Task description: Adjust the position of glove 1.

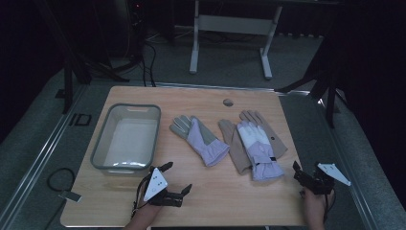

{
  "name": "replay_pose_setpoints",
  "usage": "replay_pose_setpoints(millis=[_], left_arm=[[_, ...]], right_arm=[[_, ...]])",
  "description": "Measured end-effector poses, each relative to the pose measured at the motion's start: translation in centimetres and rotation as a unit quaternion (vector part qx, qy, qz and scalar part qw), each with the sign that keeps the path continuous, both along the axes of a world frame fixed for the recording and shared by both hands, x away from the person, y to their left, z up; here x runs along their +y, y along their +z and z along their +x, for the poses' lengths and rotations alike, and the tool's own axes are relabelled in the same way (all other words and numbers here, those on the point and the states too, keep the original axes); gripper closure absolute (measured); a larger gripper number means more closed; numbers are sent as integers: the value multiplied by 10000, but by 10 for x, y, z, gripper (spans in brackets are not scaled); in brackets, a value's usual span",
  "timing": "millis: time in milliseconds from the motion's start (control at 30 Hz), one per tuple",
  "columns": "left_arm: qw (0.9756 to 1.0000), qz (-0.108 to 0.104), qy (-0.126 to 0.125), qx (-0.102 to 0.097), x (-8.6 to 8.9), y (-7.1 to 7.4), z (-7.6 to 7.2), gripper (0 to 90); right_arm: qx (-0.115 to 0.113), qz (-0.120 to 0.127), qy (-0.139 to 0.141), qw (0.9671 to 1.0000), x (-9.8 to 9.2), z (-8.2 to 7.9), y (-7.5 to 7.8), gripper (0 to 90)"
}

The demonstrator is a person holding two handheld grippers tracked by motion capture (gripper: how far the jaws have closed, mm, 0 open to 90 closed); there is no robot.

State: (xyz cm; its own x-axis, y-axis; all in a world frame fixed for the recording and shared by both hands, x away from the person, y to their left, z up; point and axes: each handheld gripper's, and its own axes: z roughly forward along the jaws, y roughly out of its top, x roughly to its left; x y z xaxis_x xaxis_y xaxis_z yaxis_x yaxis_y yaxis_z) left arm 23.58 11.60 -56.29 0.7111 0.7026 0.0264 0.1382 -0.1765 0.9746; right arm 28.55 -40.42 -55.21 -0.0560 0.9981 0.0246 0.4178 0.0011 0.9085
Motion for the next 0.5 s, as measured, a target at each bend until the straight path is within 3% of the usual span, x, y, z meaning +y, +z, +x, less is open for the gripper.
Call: replay_pose_setpoints(millis=[100,167,233,333,400,500], left_arm=[[10000,-21,8,6,0,0,0,7],[10000,-64,10,35,1,0,1,7],[10000,-72,2,36,2,0,1,7],[10000,-87,-7,37,2,0,1,8],[10000,-71,-17,32,2,0,1,7],[10000,-70,-29,28,2,0,1,8]], right_arm=[[44,-16,3,10000,0,0,0,125],[281,27,65,9996,-1,2,2,123],[471,223,157,9985,-2,5,5,119],[505,246,276,9980,-1,7,12,109],[560,60,405,9976,1,12,27,128],[816,313,653,9940,1,17,41,143]])
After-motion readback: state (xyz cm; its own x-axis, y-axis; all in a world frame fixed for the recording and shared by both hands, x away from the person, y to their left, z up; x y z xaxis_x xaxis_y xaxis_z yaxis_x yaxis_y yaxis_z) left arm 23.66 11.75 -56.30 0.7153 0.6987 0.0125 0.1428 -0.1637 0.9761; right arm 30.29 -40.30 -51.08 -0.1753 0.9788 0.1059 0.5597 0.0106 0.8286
